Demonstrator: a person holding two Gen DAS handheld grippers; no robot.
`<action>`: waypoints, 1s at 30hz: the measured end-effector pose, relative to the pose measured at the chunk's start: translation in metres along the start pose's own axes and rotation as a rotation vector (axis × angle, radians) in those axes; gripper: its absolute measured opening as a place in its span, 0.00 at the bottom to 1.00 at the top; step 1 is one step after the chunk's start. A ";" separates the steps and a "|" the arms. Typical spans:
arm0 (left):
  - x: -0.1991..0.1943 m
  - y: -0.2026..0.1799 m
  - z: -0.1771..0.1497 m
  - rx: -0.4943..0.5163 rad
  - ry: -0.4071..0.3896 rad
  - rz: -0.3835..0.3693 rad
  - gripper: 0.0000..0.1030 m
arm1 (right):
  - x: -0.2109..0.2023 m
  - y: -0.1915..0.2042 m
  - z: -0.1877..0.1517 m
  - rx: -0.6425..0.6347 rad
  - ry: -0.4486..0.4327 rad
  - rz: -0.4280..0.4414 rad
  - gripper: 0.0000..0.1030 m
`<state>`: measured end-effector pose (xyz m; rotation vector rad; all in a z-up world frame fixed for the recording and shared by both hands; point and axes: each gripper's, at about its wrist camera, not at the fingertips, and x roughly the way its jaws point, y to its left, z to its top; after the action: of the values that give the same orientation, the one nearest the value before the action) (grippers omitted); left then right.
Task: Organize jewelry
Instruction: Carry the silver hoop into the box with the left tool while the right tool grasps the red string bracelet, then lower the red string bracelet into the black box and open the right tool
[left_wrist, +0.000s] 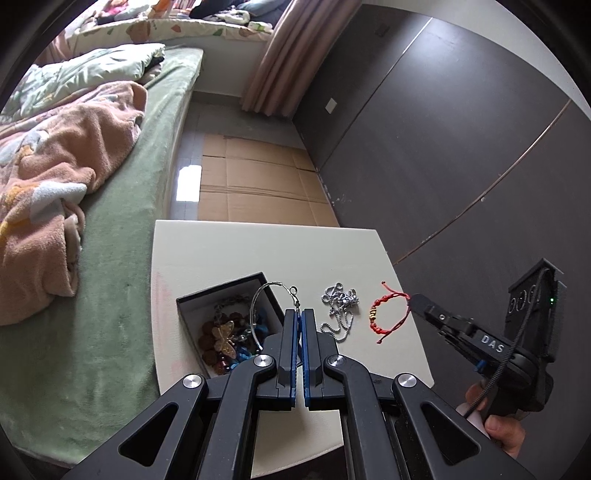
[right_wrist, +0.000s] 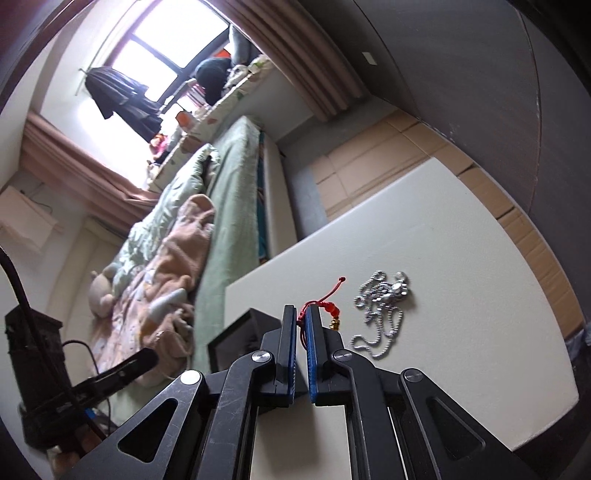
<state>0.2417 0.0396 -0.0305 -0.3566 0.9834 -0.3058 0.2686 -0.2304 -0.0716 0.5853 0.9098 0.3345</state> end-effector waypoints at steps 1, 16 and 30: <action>-0.001 0.003 0.000 -0.005 -0.001 0.002 0.02 | 0.000 0.005 -0.001 -0.005 -0.004 0.014 0.06; 0.018 0.042 -0.005 -0.093 0.031 0.028 0.45 | 0.019 0.059 -0.021 -0.081 0.012 0.116 0.06; 0.007 0.072 -0.008 -0.133 0.008 0.097 0.45 | 0.062 0.089 -0.032 -0.094 0.106 0.177 0.06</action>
<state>0.2451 0.1007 -0.0707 -0.4270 1.0285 -0.1548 0.2764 -0.1171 -0.0725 0.5670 0.9408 0.5696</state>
